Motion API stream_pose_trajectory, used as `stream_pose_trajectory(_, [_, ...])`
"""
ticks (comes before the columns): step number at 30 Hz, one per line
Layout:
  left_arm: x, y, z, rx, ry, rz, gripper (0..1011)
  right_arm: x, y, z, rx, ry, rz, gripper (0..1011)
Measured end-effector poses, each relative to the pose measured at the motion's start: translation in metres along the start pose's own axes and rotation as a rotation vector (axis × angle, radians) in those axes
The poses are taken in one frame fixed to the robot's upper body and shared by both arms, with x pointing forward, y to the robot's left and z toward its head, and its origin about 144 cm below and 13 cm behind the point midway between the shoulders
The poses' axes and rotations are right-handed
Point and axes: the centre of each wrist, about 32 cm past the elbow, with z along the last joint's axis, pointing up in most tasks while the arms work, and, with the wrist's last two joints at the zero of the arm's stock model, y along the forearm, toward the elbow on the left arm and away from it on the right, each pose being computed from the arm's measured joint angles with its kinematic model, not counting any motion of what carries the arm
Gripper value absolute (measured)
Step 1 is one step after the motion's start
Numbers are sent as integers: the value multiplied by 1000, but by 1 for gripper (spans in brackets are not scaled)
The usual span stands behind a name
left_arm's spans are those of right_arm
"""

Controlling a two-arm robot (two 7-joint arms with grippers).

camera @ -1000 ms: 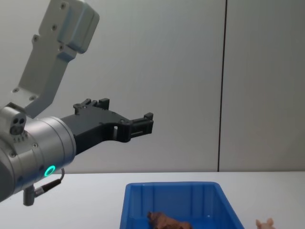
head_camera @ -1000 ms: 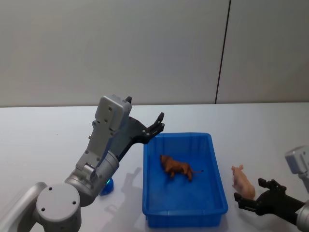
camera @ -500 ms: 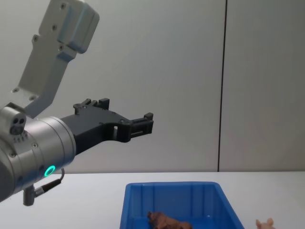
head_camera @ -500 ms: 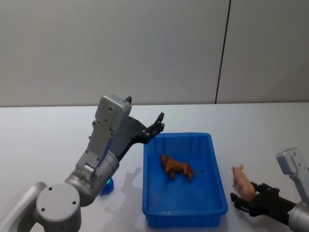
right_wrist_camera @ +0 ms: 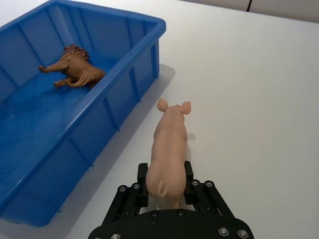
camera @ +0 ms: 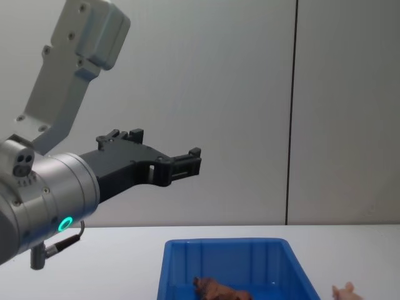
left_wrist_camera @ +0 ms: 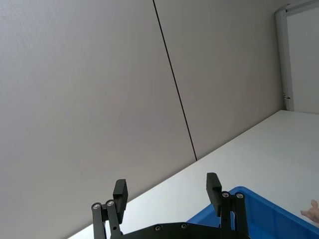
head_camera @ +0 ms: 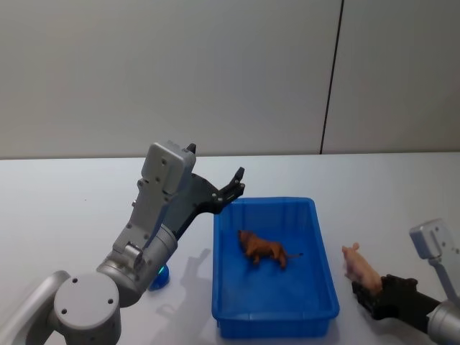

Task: Pick up the two dolls from the table and place them into the box.

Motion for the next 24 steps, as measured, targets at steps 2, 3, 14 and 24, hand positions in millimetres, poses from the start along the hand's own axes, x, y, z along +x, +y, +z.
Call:
stream_pose_trajectory(2, [0, 0, 0, 0, 0, 0, 1001, -1, -1, 1, 7, -7, -7, 363])
stream_pose_trajectory(3, [0, 0, 0, 0, 0, 0, 1001, -1, -1, 1, 10, -10, -9, 363])
stream_pose_trajectory(14, [0, 0, 0, 0, 0, 0, 1001, -2, -5, 10, 89, -76, -33, 363])
stream_pose_trajectory(24, [0, 0, 0, 0, 0, 0, 1001, 2, -6, 38, 205, -166, 4, 362])
